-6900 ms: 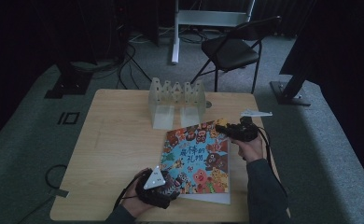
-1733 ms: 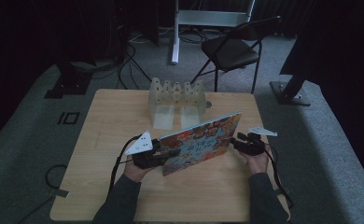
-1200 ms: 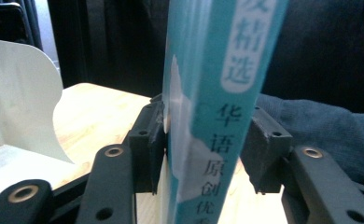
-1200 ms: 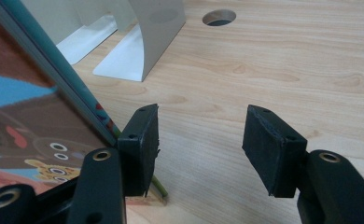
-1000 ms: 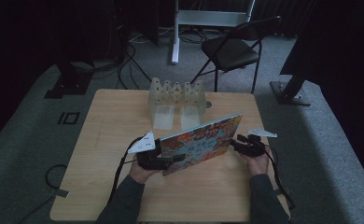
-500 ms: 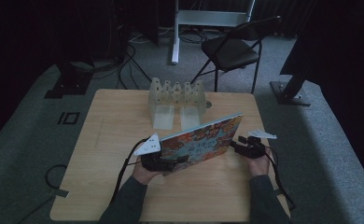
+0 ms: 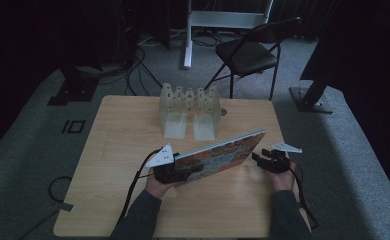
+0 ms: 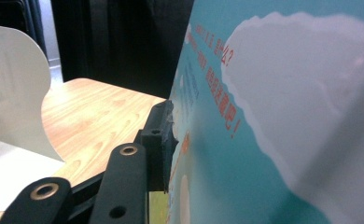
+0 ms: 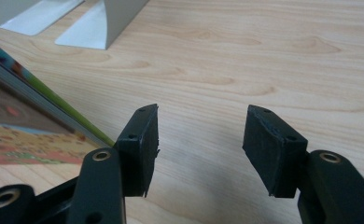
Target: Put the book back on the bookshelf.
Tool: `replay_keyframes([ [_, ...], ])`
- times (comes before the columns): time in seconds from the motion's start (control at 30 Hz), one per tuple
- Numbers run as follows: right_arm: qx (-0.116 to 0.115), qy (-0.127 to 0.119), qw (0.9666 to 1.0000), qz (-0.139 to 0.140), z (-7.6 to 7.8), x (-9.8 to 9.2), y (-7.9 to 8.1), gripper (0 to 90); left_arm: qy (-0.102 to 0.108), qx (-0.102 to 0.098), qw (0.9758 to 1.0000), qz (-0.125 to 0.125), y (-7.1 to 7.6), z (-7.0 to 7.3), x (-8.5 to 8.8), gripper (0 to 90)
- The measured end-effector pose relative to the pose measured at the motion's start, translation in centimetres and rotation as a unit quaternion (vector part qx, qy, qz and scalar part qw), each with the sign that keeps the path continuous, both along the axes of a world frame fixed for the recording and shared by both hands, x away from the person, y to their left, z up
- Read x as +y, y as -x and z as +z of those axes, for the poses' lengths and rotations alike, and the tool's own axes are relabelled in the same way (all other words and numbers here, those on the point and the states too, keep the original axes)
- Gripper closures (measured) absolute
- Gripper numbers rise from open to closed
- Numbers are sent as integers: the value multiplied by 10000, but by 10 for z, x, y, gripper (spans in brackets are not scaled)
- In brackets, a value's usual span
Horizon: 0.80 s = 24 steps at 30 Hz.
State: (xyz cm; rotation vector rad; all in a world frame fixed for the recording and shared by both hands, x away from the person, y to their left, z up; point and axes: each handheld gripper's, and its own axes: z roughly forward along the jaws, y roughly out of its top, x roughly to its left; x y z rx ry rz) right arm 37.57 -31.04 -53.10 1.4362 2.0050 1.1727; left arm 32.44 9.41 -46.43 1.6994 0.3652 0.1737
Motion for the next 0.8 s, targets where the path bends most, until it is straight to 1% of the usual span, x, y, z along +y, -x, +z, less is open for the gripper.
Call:
replay_keyframes([
  [0.07,0,33,10000,-4,-1,-1,1,450,37,6,10000,78,-1,-1,0,635],
  [0.13,-1,29,10000,-29,-2,-2,1,450,81,32,9999,69,-3,-2,1,667],
  [0.2,6,31,10000,-46,-3,-3,2,449,32,19,10000,66,-3,-4,0,692],
  [0.23,-1,50,10000,-43,-4,-4,1,449,59,-17,10000,64,-3,-5,0,707],
  [0.27,9,56,10000,-55,-4,-4,2,449,103,-26,9999,77,-3,-6,0,706],
  [0.37,28,65,9999,-73,-6,-6,3,449,145,-64,9998,109,-2,-8,0,685],
  [0.47,74,31,9999,-117,-9,-8,4,448,149,-92,9998,117,-2,-9,0,679],
  [0.53,71,61,9999,-129,-10,-9,5,449,187,-133,9995,232,-2,-10,0,635],
  [0.57,77,39,9999,-140,-10,-9,6,449,203,-95,9994,245,-3,-10,1,610],
  [0.67,86,74,9998,-165,-13,-11,6,448,146,-64,9995,258,-4,-13,1,619],
  [0.73,108,68,9998,-175,-14,-12,7,447,167,-86,9995,263,-3,-15,1,621],
  [0.8,106,119,9997,-185,-16,-12,7,446,219,-113,9994,263,-3,-16,1,620],
])
